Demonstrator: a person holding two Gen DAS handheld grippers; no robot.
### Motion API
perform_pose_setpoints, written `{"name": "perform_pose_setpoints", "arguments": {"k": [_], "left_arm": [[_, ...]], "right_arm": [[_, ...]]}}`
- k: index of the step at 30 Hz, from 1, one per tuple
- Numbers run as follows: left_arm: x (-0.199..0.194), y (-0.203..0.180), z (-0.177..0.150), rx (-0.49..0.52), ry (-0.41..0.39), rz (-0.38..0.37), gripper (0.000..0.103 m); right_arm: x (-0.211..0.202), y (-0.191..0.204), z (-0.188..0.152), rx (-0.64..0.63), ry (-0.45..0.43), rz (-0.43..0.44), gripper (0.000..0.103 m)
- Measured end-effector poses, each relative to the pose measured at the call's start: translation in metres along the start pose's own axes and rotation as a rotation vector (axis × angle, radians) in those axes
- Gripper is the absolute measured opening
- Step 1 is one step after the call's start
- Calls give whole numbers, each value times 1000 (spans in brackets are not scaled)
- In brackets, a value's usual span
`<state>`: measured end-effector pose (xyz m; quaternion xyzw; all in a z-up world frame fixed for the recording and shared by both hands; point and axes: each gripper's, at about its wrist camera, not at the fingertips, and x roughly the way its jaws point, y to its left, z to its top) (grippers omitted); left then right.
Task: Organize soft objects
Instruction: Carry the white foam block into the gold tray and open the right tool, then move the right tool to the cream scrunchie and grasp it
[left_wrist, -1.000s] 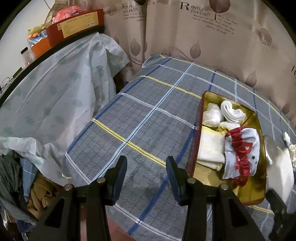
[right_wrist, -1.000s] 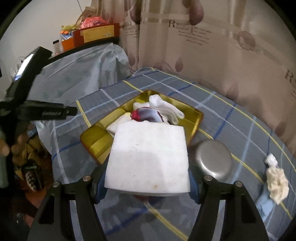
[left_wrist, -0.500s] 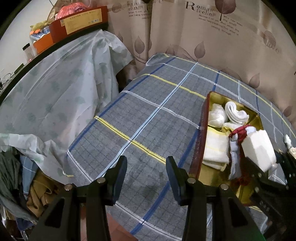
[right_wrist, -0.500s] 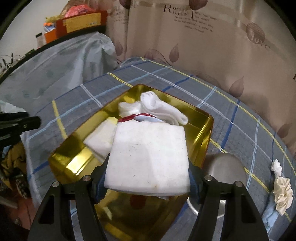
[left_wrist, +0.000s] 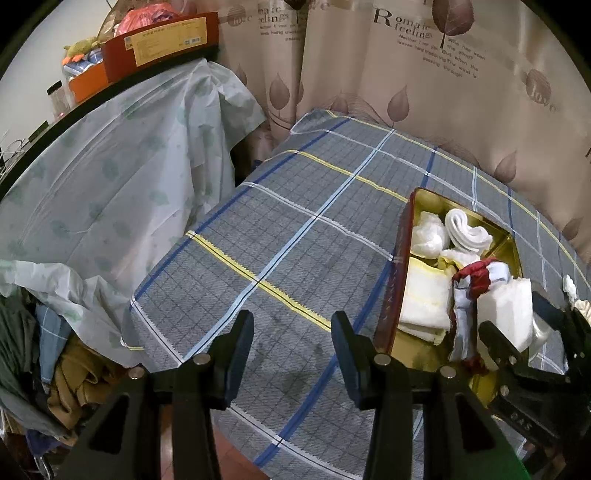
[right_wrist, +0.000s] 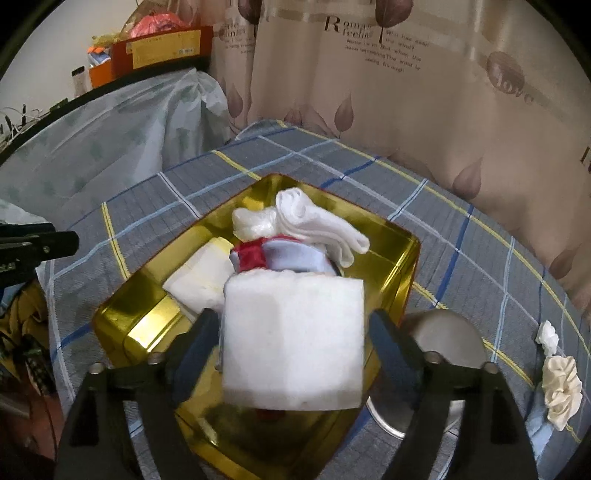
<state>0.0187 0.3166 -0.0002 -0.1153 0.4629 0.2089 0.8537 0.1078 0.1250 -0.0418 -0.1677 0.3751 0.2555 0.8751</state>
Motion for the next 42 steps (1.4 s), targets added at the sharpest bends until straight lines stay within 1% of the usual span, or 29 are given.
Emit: {"name": "perform_pose_setpoints", "arguments": {"k": [4, 7, 13, 17, 22, 28, 31, 35, 38, 40, 41, 42], "left_arm": [[0, -2, -1, 3, 7, 4, 44], [-2, -3, 0, 8, -2, -1, 44], [-2, -6, -3, 19, -3, 0, 44], [0, -7, -3, 23, 2, 3, 44], [2, -7, -3, 21, 8, 1, 44], [4, -9, -5, 23, 11, 3, 44], [3, -10, -5, 28, 7, 10, 44], [4, -10, -5, 26, 10, 8, 44], [3, -10, -5, 31, 19, 11, 44], [-3, -13, -5, 48, -9, 37, 44], [-7, -16, -4, 63, -19, 38, 44], [-9, -18, -4, 68, -19, 24, 44]], "right_arm": [[-9, 3, 1, -3, -20, 5, 84], [-16, 2, 2, 4, -37, 19, 84], [-44, -5, 7, 38, -111, 39, 87], [-62, -14, 2, 64, -155, 21, 87], [-74, -36, -15, 110, -151, -9, 87], [-83, -84, -46, 199, -117, -85, 87], [-88, -117, -66, 262, -93, -136, 87], [-97, -169, -91, 326, -70, -253, 87], [-100, -205, -104, 365, -53, -319, 87], [-101, -226, -111, 380, -46, -364, 88], [-100, -235, -113, 388, -41, -373, 88], [-99, -243, -116, 390, -39, -380, 88]]}}
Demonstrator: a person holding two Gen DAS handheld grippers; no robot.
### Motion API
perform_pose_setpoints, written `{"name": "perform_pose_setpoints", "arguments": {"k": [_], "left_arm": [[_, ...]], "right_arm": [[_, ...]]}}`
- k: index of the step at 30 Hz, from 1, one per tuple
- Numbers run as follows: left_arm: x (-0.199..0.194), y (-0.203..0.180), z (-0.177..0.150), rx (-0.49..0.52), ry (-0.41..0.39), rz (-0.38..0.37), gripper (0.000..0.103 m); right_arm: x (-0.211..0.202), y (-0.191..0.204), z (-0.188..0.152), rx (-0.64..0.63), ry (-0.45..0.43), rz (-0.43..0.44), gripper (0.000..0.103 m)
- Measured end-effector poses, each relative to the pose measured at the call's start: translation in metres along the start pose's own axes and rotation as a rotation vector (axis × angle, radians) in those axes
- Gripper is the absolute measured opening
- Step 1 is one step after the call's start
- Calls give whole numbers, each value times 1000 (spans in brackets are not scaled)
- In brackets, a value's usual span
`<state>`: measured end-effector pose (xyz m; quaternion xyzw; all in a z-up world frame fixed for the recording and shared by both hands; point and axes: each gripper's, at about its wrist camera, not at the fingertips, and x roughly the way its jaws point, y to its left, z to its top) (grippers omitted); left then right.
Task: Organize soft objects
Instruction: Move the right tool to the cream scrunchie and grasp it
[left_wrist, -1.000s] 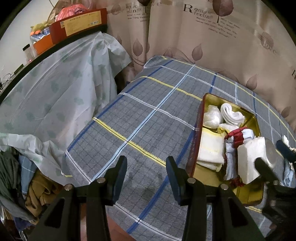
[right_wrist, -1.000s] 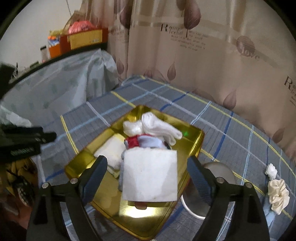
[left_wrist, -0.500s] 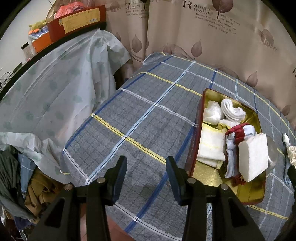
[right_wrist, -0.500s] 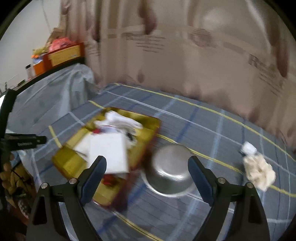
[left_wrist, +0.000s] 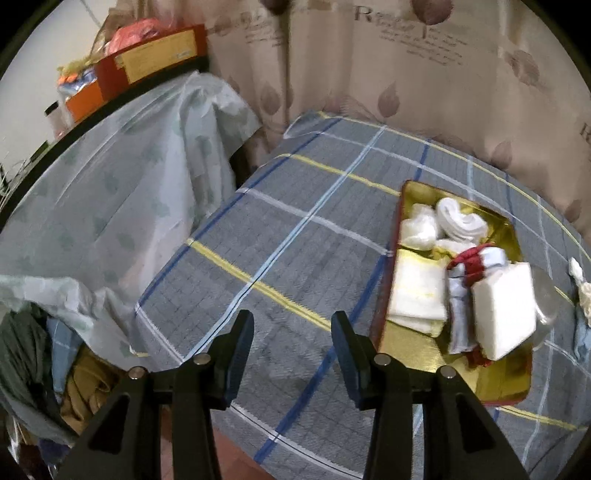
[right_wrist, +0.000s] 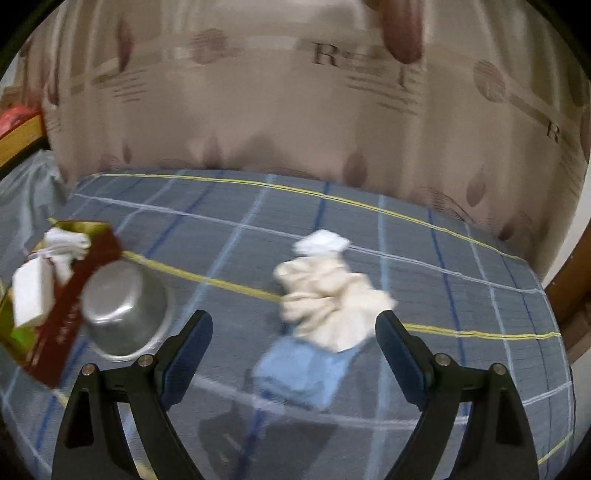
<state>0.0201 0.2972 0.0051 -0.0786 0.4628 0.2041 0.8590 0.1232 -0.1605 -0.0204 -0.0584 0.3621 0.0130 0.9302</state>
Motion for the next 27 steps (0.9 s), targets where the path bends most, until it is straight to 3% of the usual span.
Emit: {"name": "perform_pose_setpoints", "arguments": {"k": [4, 11, 17, 19, 21, 27], "left_arm": [[-8, -9, 0, 0, 3, -32, 44], [-17, -46, 1, 91, 18, -51, 44], [-19, -90, 8, 166, 24, -79, 44], [-21, -105, 12, 195, 17, -94, 44], [-22, -118, 14, 217, 14, -108, 44], [-28, -178, 15, 325, 4, -176, 44]], "right_arm": [[26, -18, 7, -18, 26, -21, 88], [64, -14, 14, -104, 50, -30, 92], [86, -15, 14, -118, 73, -29, 89], [89, -17, 12, -110, 84, -29, 64], [89, -20, 9, -99, 95, -11, 56], [74, -27, 1, -91, 68, 24, 20]]}}
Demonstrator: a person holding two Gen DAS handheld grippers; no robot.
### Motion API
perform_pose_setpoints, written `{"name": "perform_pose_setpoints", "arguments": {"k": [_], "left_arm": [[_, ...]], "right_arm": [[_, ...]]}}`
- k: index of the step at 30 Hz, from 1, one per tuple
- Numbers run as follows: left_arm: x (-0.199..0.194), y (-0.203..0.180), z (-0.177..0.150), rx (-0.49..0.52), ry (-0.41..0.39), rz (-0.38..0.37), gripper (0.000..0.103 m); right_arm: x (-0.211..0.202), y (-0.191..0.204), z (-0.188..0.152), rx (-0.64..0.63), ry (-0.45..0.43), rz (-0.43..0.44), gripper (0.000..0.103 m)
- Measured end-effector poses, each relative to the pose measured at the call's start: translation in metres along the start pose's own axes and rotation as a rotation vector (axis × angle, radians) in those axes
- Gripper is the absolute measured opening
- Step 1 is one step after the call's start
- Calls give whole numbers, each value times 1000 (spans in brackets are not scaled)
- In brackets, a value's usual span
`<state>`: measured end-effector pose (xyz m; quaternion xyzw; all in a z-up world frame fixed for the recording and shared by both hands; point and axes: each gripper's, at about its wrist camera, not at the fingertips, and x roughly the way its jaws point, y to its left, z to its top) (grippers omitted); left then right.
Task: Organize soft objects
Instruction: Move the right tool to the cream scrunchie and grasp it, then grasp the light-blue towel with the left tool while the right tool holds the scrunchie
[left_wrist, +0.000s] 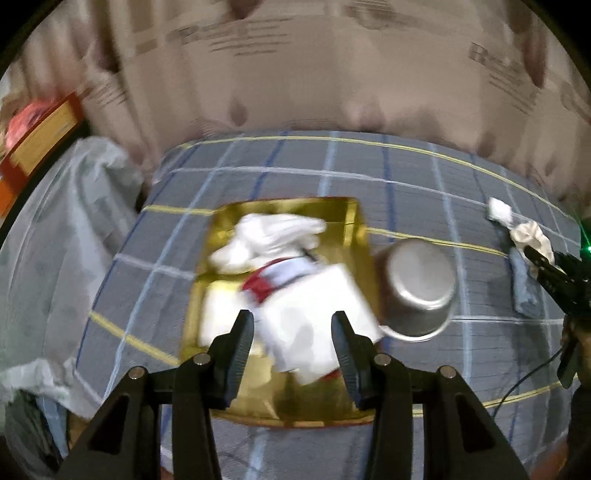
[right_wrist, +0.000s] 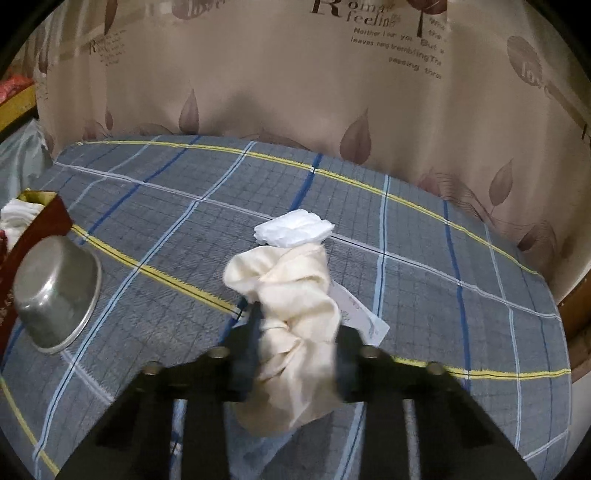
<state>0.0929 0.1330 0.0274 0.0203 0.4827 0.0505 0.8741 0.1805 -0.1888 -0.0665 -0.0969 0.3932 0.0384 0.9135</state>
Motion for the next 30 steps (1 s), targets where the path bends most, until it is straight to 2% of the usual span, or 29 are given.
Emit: {"name": "perform_pose_setpoints", "arguments": {"k": [5, 10, 15, 20, 24, 28, 30], "left_arm": [[-3, -47, 9, 90, -19, -41, 44], [-4, -103, 10, 177, -18, -119, 44], [-1, -152, 14, 249, 0, -226, 44], [9, -201, 16, 299, 18, -322, 44], [18, -236, 19, 333, 34, -379, 44], [30, -267, 25, 357, 37, -413, 45], [38, -285, 26, 399, 51, -424, 48]], "right_arm": [[-22, -14, -6, 57, -50, 47, 18], [-49, -45, -20, 151, -94, 22, 18], [-56, -82, -60, 206, -42, -60, 18], [-58, -114, -98, 292, 0, -96, 18], [-56, -125, -112, 335, 7, -92, 18], [-48, -130, -121, 382, 35, -44, 18], [-48, -129, -121, 385, 34, -40, 19]]}}
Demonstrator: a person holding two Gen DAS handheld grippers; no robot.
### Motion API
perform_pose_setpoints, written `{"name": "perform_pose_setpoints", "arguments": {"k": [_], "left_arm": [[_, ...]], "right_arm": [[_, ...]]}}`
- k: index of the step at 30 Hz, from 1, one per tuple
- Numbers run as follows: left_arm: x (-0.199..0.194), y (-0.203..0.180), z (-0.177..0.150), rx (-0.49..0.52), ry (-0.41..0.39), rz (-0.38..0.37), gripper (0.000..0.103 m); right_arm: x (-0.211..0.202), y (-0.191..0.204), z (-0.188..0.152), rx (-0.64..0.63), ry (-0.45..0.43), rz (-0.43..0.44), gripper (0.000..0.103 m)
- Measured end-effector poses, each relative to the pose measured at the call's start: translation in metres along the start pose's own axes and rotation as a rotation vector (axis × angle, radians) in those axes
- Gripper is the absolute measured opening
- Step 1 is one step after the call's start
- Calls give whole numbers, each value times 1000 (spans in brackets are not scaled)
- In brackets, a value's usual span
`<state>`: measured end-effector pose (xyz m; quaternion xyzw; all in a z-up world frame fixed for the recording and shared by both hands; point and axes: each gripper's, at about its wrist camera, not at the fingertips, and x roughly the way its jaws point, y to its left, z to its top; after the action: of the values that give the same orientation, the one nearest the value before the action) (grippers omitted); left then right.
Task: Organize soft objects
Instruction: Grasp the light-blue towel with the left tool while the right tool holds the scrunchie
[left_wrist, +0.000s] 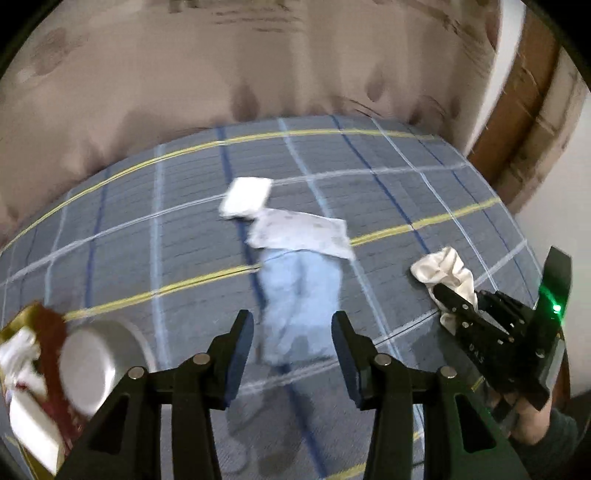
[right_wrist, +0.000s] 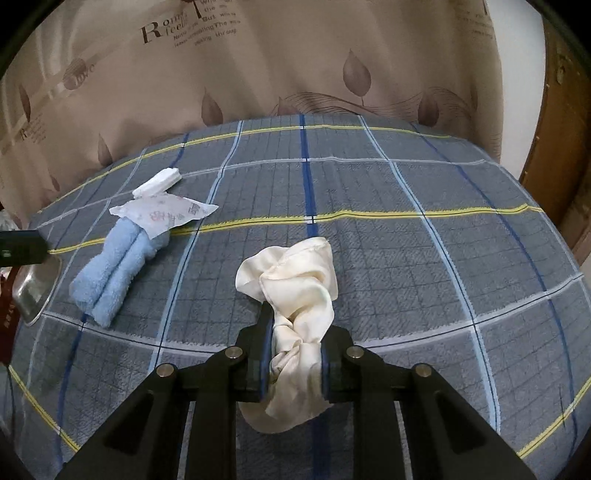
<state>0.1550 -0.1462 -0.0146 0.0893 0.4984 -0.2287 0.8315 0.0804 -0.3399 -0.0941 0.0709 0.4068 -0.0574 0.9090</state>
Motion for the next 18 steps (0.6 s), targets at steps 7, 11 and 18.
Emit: {"name": "perform_pose_setpoints", "arguments": {"k": [7, 11, 18], "left_arm": [[45, -16, 12, 4, 108, -49, 59], [67, -14, 16, -22, 131, -2, 60], [94, 2, 18, -73, 131, 48, 61]], "right_arm": [[2, -1, -1, 3, 17, 27, 21], [3, -5, -1, 22, 22, 53, 22], [4, -7, -1, 33, 25, 66, 22]]}}
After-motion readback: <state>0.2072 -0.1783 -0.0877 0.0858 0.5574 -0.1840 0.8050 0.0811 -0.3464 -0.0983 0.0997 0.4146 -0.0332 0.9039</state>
